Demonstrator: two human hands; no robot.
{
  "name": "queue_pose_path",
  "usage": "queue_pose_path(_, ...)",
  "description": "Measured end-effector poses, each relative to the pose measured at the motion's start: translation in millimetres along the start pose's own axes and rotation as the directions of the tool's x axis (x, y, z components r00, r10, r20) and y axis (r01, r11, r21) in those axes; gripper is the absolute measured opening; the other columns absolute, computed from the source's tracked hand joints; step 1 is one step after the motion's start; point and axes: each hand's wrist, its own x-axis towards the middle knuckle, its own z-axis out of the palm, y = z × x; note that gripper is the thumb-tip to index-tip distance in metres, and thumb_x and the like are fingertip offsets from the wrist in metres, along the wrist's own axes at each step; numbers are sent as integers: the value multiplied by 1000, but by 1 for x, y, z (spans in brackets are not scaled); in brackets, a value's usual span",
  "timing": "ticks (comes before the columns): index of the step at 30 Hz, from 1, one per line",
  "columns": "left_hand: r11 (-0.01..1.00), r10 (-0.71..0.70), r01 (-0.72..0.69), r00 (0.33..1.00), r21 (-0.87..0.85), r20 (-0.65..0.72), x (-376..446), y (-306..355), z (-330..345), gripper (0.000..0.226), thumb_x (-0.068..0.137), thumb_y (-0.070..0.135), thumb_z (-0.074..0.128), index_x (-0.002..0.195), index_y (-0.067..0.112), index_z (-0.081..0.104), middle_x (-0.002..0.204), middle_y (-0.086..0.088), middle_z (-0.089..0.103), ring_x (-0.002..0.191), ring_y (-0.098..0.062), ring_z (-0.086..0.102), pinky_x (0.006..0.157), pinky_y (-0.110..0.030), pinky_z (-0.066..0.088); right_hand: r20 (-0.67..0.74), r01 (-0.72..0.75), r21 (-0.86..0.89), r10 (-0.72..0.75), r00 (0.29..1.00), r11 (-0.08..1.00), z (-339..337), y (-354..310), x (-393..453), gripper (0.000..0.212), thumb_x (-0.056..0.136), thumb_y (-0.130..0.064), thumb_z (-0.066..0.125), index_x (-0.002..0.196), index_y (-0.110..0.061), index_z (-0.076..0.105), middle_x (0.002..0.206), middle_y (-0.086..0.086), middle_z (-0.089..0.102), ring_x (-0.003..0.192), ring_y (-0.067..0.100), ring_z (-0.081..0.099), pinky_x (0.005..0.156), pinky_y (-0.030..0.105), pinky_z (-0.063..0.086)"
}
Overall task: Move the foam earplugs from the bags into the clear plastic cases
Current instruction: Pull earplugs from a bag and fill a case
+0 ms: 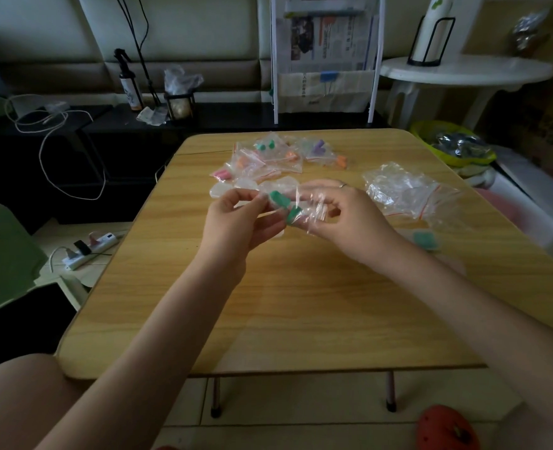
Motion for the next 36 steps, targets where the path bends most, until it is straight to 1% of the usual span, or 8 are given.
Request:
queue_pose_path(3, 999, -42, 43, 999, -12, 28, 0, -3, 2, 5, 91, -1, 55, 95, 0, 55, 75, -11, 68, 64, -15, 70, 63, -22, 58, 47, -14, 57, 12, 999, 998, 1, -1, -1, 47, 81, -24, 71, 126, -19, 61, 122, -13, 52, 106, 3, 50, 91, 16, 43)
queue_pose_path(7, 996, -87, 89, 994, -26, 59, 0, -3, 3, 6, 90, -3, 55, 96, -4, 56, 75, -13, 65, 63, -14, 68, 63, -21, 58, 34, -22, 83, 19, 999, 996, -2, 2, 1, 37, 79, -14, 74, 115, -19, 67, 121, -14, 52, 106, 7, 54, 91, 25, 49)
queue_pose_path(13, 986, -43, 41, 999, 161, 7, 1, -6, 3, 3, 91, -1, 53, 91, 2, 54, 82, -13, 65, 66, -14, 68, 56, -18, 53, 230, 34, 149, -68, 971, 988, 0, 3, -1, 40, 87, -17, 66, 118, -41, 55, 133, -19, 45, 116, -7, 44, 86, 4, 41)
queue_pose_path(17, 993, -82, 78, 996, 89, 43, -3, -6, 10, 7, 93, 0, 51, 87, 2, 52, 72, -9, 60, 51, -7, 63, 51, -17, 51, 54, 29, 188, -40, 998, 982, 4, 5, 0, 23, 88, -21, 67, 109, -27, 64, 118, -17, 53, 109, 6, 54, 87, 21, 48)
queue_pose_path(23, 999, -50, 50, 997, 5, -51, 1, -4, 8, 6, 92, -3, 49, 93, 2, 51, 79, -11, 57, 59, -14, 65, 55, -19, 53, -52, 19, 296, -3, 999, 955, 7, 7, -2, 12, 89, -21, 66, 99, -28, 65, 117, -11, 60, 109, 3, 56, 90, 20, 50)
queue_pose_path(27, 997, -27, 17, 991, -72, -133, 7, -1, -3, 18, 92, -5, 46, 108, -5, 52, 83, -13, 57, 67, -17, 66, 57, -19, 54, -126, 49, 363, -3, 992, 930, 5, 5, -3, 20, 93, -15, 60, 112, -20, 64, 105, -7, 67, 100, 5, 61, 82, 20, 52)
queue_pose_path(30, 994, -19, -1, 983, -108, -185, 11, 0, -7, 18, 92, -6, 44, 108, -5, 52, 80, -14, 61, 63, -15, 68, 59, -20, 55, -157, -4, 475, 90, 983, 880, 0, 5, 0, 15, 97, -15, 52, 107, -18, 63, 106, -8, 66, 102, 15, 62, 83, 29, 54)
queue_pose_path(36, 997, 58, -68, 977, -45, -205, 10, -6, -5, 13, 92, -4, 48, 103, 2, 50, 86, -18, 62, 69, -17, 70, 63, -23, 57, 94, -176, 630, 150, 984, 756, -6, 6, 2, 18, 92, -17, 55, 106, -16, 66, 105, -6, 68, 103, 8, 63, 84, 32, 56)
